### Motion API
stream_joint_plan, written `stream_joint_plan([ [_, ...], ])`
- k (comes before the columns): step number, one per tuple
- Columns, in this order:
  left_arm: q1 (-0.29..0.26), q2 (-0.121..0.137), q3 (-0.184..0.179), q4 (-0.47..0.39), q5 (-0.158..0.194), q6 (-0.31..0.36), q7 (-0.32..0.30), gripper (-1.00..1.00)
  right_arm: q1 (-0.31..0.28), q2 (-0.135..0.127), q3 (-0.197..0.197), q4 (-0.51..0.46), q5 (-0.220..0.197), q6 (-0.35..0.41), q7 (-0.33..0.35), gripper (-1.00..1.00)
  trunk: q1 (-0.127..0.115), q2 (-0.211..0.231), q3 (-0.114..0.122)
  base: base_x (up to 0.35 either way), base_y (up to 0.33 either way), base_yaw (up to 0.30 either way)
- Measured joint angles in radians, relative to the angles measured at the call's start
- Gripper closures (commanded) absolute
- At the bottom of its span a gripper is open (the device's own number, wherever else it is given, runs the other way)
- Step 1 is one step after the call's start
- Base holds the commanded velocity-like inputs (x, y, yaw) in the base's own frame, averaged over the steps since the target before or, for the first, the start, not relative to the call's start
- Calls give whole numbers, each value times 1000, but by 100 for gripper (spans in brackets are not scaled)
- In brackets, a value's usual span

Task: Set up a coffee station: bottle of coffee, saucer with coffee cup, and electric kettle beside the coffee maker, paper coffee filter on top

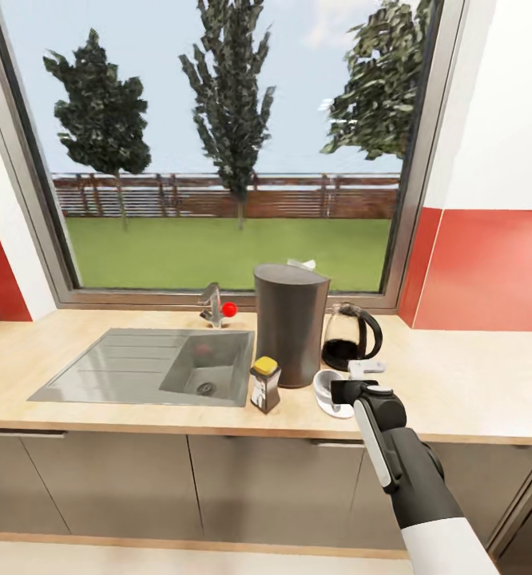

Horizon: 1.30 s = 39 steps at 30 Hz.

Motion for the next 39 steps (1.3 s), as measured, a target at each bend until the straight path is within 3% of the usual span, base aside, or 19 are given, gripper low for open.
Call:
stream_joint_plan([
  [6, 0, 1, -1, 0, -3, 10, 0, -100, 0, -3, -10, 21, 1, -1, 0, 100, 0, 0, 0, 1, 0, 0],
  [10, 0, 2, -4, 0, -7, 14, -2, -100, 0, -5, -72, 59, 3, 3, -2, 100, 0, 0, 0, 0, 0, 0],
  [13, 0, 5, -6, 1, -7, 14, -3, -100, 0, -5, -89, 78, 2, 52, -12, 100, 0, 0, 0, 0, 0, 0],
  [19, 0, 7, -7, 2, -8, 14, -3, -100, 0, -3, -94, 84, -1, 185, -22, 100, 0, 0, 0, 0, 0, 0],
  [39, 1, 3, -7, 19, -8, 14, 64, -100, 0, -1, -92, 88, 0, 190, -26, 100, 0, 0, 0, 155, 0, 0],
])
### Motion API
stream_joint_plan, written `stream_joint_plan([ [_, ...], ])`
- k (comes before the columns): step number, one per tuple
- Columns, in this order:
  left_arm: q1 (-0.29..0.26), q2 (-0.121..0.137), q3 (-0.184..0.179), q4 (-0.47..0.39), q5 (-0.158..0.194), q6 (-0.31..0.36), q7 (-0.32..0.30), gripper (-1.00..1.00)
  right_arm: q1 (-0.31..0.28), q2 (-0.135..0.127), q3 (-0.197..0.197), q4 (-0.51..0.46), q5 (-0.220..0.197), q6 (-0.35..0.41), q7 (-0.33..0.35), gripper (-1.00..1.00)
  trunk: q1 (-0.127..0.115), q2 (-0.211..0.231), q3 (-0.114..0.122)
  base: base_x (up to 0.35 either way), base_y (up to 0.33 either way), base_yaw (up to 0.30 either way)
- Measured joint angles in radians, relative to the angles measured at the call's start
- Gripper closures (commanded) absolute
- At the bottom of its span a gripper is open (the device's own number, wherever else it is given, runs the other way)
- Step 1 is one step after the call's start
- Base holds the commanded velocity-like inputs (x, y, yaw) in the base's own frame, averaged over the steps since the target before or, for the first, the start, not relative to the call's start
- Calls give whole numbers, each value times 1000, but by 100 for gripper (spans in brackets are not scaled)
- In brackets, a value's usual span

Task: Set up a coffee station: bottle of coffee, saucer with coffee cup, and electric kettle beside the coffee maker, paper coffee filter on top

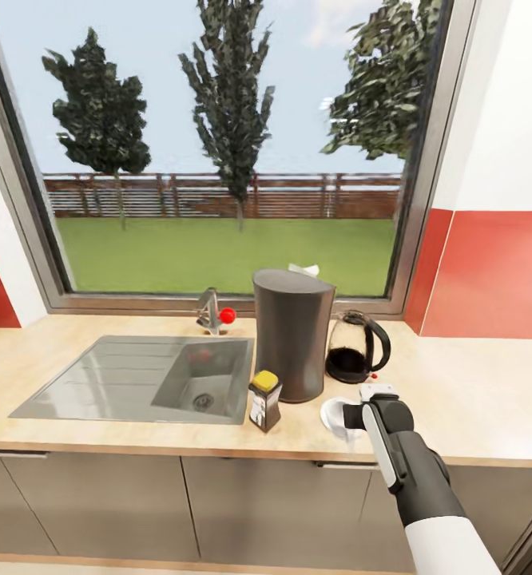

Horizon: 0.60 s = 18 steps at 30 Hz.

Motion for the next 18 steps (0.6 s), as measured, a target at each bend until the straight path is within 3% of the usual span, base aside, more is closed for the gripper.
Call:
stream_joint_plan([
  [7, 1, -2, 0, 22, 0, 0, 2, -100, 0, 0, 1, 4, 1, 0, 0, 100, 0, 0, 0, 85, 0, 0],
  [13, 1, -1, 0, 28, 0, 1, 3, -100, 0, -2, -3, 7, 2, 0, -2, 100, 0, 0, 0, 265, 0, 0],
  [18, 2, -2, 0, 29, 0, 1, 3, -100, 0, -3, -4, 30, 1, 0, -14, 100, 0, 0, 0, 37, 0, 0],
])
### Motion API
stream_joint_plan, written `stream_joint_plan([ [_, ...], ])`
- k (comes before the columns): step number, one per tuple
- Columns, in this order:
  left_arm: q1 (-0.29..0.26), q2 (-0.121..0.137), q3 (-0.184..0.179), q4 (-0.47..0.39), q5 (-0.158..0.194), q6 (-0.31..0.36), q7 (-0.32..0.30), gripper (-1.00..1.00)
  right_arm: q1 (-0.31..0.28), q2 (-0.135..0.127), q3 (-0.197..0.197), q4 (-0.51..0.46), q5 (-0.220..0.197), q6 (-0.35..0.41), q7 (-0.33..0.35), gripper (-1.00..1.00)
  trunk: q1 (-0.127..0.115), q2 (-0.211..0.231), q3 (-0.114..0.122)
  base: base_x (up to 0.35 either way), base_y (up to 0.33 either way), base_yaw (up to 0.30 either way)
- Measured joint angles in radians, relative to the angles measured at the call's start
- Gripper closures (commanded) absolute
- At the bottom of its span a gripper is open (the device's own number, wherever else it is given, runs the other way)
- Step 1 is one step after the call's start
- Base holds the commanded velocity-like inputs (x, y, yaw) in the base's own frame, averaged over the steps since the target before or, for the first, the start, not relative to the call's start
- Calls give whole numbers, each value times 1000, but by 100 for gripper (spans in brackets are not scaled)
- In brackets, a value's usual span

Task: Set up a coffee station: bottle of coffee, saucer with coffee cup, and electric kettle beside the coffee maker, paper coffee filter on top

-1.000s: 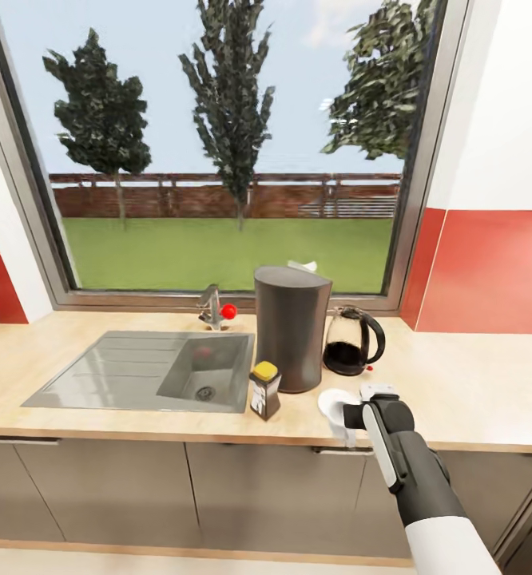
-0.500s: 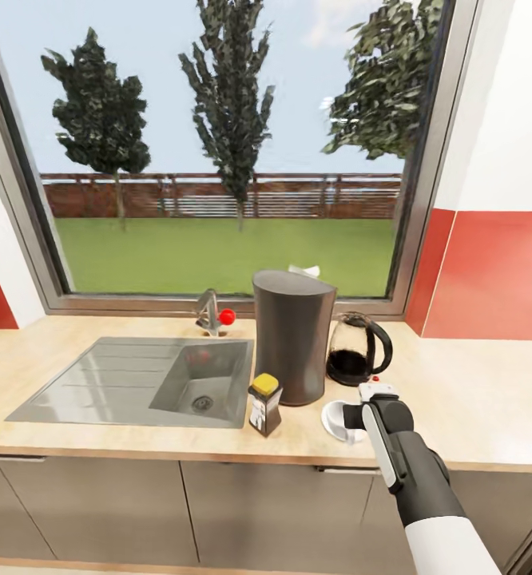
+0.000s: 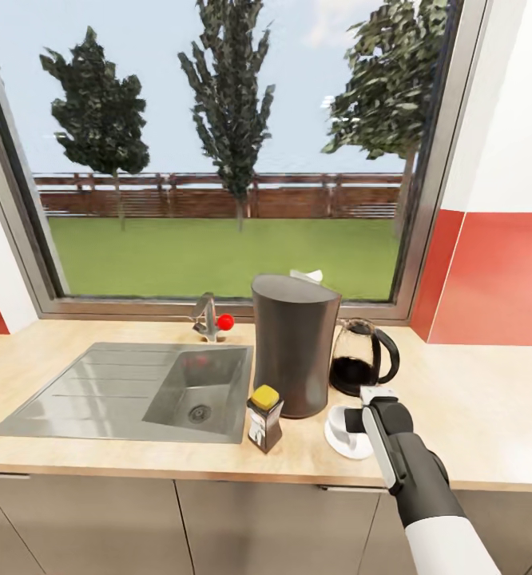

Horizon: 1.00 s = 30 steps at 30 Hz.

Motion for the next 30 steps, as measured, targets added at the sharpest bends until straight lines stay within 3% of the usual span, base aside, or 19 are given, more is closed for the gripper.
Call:
stream_joint_plan([
  [8, 0, -1, 0, 0, 0, 0, 0, -100, 0, 0, 0, 19, -1, 0, -37, 100, 0, 0, 0, 13, 0, 0],
  [30, 1, -3, 1, 12, 0, 1, 1, -100, 0, -1, -1, 54, -2, 0, -40, 100, 0, 0, 0, 37, -13, 0],
])
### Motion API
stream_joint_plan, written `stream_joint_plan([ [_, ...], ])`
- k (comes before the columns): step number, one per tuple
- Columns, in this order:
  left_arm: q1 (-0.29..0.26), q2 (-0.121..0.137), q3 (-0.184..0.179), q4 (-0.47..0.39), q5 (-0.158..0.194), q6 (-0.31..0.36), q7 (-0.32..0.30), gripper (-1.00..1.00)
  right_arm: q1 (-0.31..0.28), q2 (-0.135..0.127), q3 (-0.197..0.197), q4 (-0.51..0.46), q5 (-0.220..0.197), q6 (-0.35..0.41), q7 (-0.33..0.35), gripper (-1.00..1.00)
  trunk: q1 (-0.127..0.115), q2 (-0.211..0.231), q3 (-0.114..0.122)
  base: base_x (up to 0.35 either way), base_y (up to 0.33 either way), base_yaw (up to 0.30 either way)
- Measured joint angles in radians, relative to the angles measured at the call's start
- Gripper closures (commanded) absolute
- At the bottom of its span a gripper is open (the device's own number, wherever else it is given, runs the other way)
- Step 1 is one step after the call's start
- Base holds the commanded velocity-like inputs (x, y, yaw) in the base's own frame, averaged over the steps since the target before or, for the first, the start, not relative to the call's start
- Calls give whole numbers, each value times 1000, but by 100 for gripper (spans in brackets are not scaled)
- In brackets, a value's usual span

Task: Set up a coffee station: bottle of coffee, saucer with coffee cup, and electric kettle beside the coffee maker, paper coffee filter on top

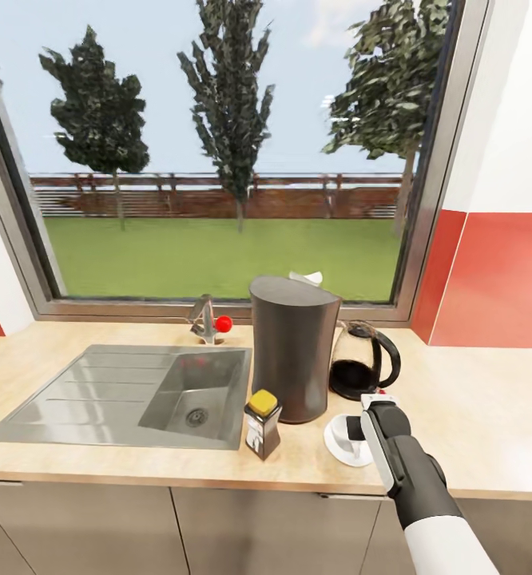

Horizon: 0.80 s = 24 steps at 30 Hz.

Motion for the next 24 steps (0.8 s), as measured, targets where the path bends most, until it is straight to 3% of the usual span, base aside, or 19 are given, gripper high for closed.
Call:
stream_joint_plan([
  [24, 0, 0, 0, 3, 0, 0, 0, -100, 0, 1, 1, 34, -1, 0, 0, 100, 0, 0, 0, 25, -15, 0],
])
